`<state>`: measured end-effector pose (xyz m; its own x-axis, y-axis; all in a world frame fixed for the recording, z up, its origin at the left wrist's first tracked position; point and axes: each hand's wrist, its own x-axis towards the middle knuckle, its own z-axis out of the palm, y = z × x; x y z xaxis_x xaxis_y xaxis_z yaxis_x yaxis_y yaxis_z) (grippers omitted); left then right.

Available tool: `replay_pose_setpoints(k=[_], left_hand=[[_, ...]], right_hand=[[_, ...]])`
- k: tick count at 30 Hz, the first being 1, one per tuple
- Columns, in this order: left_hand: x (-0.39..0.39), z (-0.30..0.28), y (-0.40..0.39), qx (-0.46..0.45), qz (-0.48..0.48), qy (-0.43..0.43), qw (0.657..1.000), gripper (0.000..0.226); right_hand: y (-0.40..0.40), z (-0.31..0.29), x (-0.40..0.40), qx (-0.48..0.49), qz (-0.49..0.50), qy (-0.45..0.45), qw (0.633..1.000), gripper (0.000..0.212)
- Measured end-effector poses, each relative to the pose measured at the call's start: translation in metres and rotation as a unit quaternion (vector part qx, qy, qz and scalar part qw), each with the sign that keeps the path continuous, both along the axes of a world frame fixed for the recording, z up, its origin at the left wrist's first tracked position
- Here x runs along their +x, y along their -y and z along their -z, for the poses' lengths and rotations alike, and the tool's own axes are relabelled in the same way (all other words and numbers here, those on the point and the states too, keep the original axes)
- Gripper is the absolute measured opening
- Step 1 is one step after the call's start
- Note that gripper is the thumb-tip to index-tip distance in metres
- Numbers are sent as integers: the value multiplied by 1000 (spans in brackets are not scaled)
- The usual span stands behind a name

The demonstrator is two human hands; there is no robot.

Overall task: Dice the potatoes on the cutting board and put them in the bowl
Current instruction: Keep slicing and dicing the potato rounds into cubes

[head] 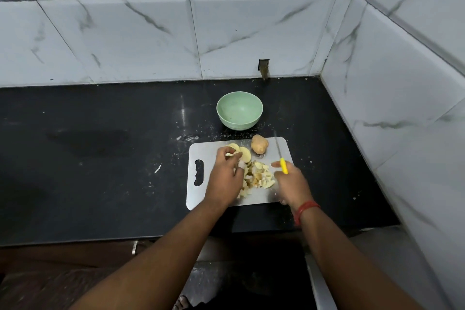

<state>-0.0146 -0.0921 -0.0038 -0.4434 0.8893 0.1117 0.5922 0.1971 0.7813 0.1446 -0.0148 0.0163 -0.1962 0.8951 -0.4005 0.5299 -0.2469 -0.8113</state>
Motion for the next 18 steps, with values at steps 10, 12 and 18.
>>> replay_pose_setpoints(k=[10,12,18], left_hand=[[72,18,-38,-53,260,-151,952,50],[70,29,-38,-105,278,-233,926,63],[47,41,-21,-110,301,-429,844,81]], right_hand=[[-9,9,45,6,130,-50,990,23],[-8,13,49,0,115,-33,993,23],[-3,20,47,50,15,30,998,26]])
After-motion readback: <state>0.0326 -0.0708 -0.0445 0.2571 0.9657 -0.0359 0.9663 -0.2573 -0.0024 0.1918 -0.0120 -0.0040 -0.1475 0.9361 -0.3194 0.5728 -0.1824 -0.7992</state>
